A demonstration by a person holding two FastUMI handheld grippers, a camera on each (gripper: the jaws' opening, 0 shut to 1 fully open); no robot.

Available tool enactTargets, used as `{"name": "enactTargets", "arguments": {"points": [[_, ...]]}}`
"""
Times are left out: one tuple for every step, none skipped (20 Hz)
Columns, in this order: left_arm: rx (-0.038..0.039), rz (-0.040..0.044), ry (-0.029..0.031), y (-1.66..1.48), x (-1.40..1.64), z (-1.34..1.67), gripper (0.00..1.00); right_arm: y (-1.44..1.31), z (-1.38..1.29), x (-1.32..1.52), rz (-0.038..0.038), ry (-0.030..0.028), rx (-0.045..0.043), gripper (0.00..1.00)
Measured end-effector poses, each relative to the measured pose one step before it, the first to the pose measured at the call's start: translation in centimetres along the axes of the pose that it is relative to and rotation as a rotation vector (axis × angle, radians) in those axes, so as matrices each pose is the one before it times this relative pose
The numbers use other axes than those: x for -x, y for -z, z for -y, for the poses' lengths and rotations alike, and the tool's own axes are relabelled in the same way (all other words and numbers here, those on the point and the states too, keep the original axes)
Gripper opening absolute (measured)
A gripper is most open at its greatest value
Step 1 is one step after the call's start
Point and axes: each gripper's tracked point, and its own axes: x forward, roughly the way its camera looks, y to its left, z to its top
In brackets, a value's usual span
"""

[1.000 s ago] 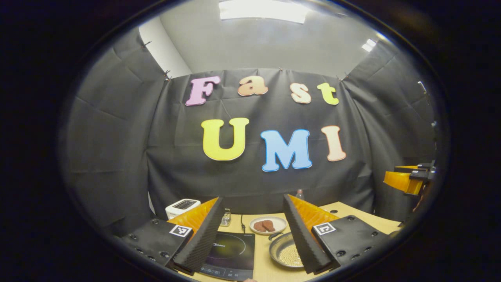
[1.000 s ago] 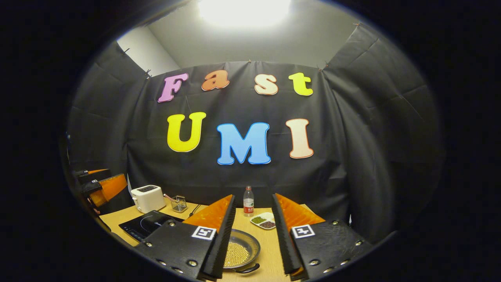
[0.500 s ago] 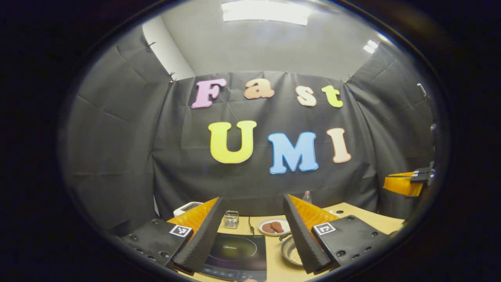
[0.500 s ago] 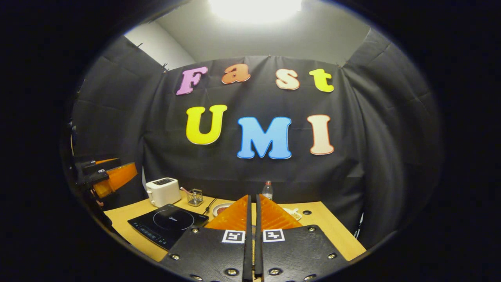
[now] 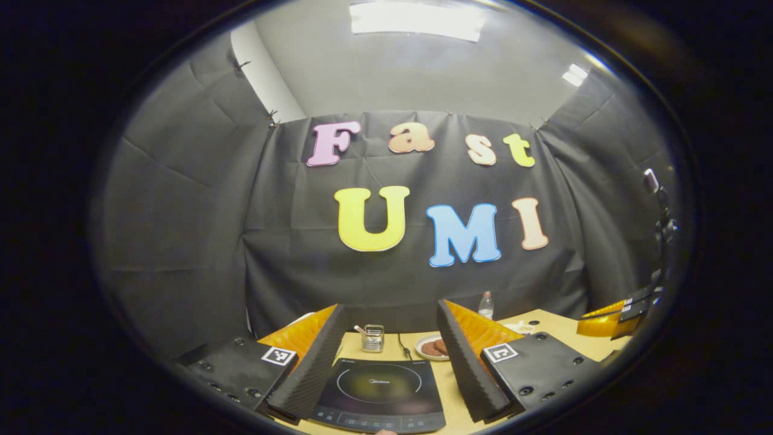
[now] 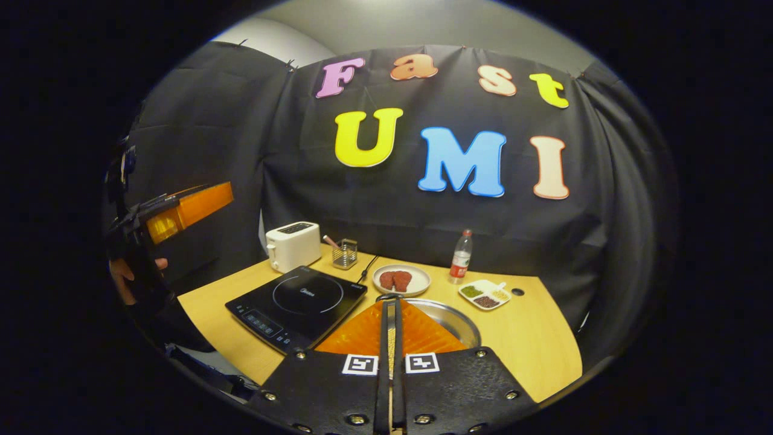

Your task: First push the handle of the pot to place it horizontally, then grasp the pot with both hands and set it on the induction cooktop.

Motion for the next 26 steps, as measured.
{"name": "enactTargets", "arguments": {"points": [[0.00271,-0.00392,-0.00625,0.326,-0.027,-0.333,1.00,1.199,-0.516,-0.050,-0.03651,-0.02040,0.01288,0.02],[0.00206,-0.00462,-0.00672,0.219,-0.002,-0.268,1.00,0.850,-0.256,-0.116,-0.03146,-0.01779,0.01830,0.02],[0.00136,-0.00502,-0.00818,0.280,0.009,-0.189,1.00,0.924,-0.404,-0.307,-0.03102,-0.01916,0.02258,0.02],[0.00146,-0.00534,-0.00773,0.183,-0.178,-0.124,0.94,0.740,-0.337,-0.287,-0.02605,-0.02418,0.01355,0.03],[0.00149,-0.00316,-0.00612,0.239,-0.150,0.096,0.94,1.059,-0.454,-0.464,-0.02923,-0.02480,0.00799,0.03],[0.00074,-0.00014,-0.00627,-0.018,-0.311,0.204,0.94,0.834,-0.202,-0.357,-0.02577,-0.02302,0.00420,0.02],[0.00069,-0.00037,-0.00629,0.198,-0.194,0.088,0.94,0.899,-0.170,-0.280,-0.02923,-0.02217,0.00042,0.02],[0.00094,-0.00250,-0.00672,0.162,-0.333,0.199,0.94,0.714,0.197,-0.627,-0.02154,-0.01778,0.00057,0.02],[0.00069,-0.00747,-0.00779,0.309,-0.380,0.267,0.97,0.902,0.201,-0.317,-0.02777,-0.01584,-0.00380,0.02],[0.00120,-0.00619,-0.00753,0.220,-0.307,0.351,1.00,0.808,0.245,-0.442,-0.03089,-0.01856,-0.00491,0.02],[0.00280,-0.00234,-0.00416,0.042,-0.438,0.525,0.98,1.075,0.246,-0.419,-0.02949,-0.01343,-0.00087,0.02],[-0.00069,-0.00296,-0.00210,0.081,-0.375,0.588,0.97,0.800,0.653,-0.323,-0.02531,-0.00653,0.00092,0.02],[-0.00555,-0.00597,-0.00126,0.283,-0.391,0.546,0.97,0.790,0.655,-0.326,-0.02801,-0.00366,-0.00330,0.03],[-0.00800,-0.00597,-0.00263,0.118,-0.470,0.542,0.97,0.598,0.506,-0.327,-0.02294,-0.00963,-0.00698,0.02],[-0.00534,-0.00312,-0.00260,0.099,-0.379,0.490,0.97,0.864,0.468,-0.420,-0.02167,-0.00923,-0.00648,0.02],[-0.00175,-0.00305,-0.00121,-0.010,-0.435,0.572,0.94,0.579,0.575,-0.356,-0.02184,-0.00779,-0.00242,0.02],[-0.00123,-0.00523,-0.00230,0.181,-0.404,0.527,0.94,0.632,0.465,-0.419,-0.02289,-0.00912,-0.00119,0.02],[-0.00169,-0.00670,-0.00363,0.193,-0.387,0.483,0.94,0.602,0.497,-0.310,-0.01848,-0.00747,0.00016,0.03],[-0.00205,-0.00588,-0.00332,0.249,-0.350,0.467,0.94,0.405,0.461,-0.391,-0.01712,-0.00861,0.00120,0.02],[-0.00253,-0.00578,-0.00286,0.056,-0.441,0.461,0.94,0.388,0.442,-0.328,-0.01615,-0.01011,-0.00097,0.03],[-0.00328,-0.00389,-0.00143,0.129,-0.224,0.511,0.94,0.372,0.434,-0.280,-0.01480,-0.00692,-0.00062,0.02],[-0.00373,-0.00349,-0.00003,-0.096,-0.398,0.467,0.94,0.157,0.465,-0.319,-0.01364,-0.00678,0.00056,0.02],[-0.00480,-0.00239,-0.00085,0.175,-0.254,0.421,0.94,0.399,0.150,-0.118,-0.01271,-0.01966,-0.00194,0.03],[-0.00450,-0.00418,-0.00031,0.066,-0.281,0.414,0.94,-0.034,0.014,-0.061,-0.00781,-0.01350,-0.00874,0.03],[-0.00274,-0.00497,0.00009,0.123,-0.242,0.486,0.94,0.550,0.758,-0.119,-0.01497,0.00930,0.01030,0.01],[-0.00033,-0.00380,-0.00067,0.077,-0.268,0.328,0.94,0.338,0.578,-0.055,-0.01382,0.00838,0.01019,0.01]]}}
